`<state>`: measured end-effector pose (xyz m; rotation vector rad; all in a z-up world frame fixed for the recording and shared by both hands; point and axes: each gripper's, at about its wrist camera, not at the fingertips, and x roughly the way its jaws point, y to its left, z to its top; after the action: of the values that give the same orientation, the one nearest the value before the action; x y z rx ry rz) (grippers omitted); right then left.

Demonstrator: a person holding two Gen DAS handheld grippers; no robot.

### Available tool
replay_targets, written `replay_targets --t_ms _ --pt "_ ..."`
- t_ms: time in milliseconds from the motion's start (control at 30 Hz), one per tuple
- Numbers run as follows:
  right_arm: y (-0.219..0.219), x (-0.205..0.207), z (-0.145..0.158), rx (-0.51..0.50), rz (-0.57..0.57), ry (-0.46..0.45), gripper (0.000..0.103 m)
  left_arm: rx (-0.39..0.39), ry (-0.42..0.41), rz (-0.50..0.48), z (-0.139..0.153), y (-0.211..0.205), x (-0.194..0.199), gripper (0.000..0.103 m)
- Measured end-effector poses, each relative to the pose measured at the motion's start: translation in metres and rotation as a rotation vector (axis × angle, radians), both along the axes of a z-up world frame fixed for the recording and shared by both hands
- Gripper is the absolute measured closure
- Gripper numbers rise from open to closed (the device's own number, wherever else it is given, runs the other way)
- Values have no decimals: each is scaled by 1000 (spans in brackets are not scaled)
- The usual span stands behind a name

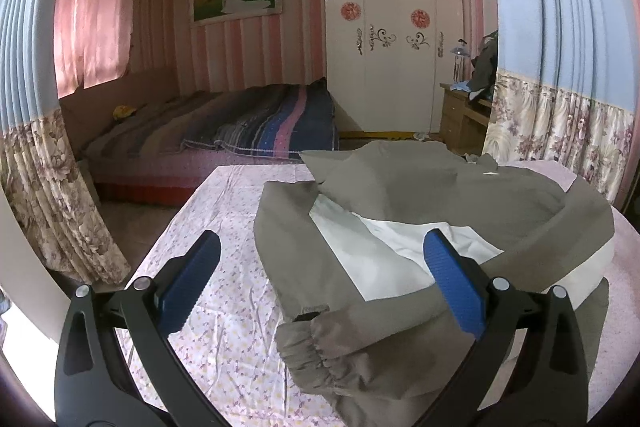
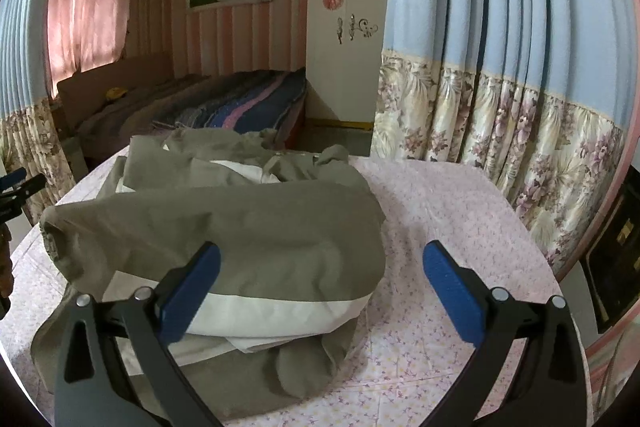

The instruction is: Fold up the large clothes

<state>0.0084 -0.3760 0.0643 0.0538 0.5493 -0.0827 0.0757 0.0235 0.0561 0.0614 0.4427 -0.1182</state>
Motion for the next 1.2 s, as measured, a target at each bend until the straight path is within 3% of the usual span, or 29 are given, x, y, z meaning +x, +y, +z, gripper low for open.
replay_targets --t_ms 533,567,600,633,667,700,867,1200 --pt "-26 59 -62 97 27 129 2 32 61 5 -16 -5 32 3" --pt "-27 62 -63 112 33 124 10 35 70 12 -17 -6 35 3" --pt "-28 64 -64 126 43 117 32 37 77 18 -17 -6 38 3" --pt "-30 67 -61 138 44 90 43 38 83 23 -17 -7 41 3" --pt "-30 67 -61 138 44 90 64 40 85 27 -17 -7 43 3" --pt "-33 70 -58 150 41 78 73 45 83 35 -16 -9 45 3" --pt "-43 73 -49 131 46 38 90 48 86 54 -13 -13 53 3" --pt "-104 94 -26 -90 -80 -1 98 82 76 69 -4 -21 69 3"
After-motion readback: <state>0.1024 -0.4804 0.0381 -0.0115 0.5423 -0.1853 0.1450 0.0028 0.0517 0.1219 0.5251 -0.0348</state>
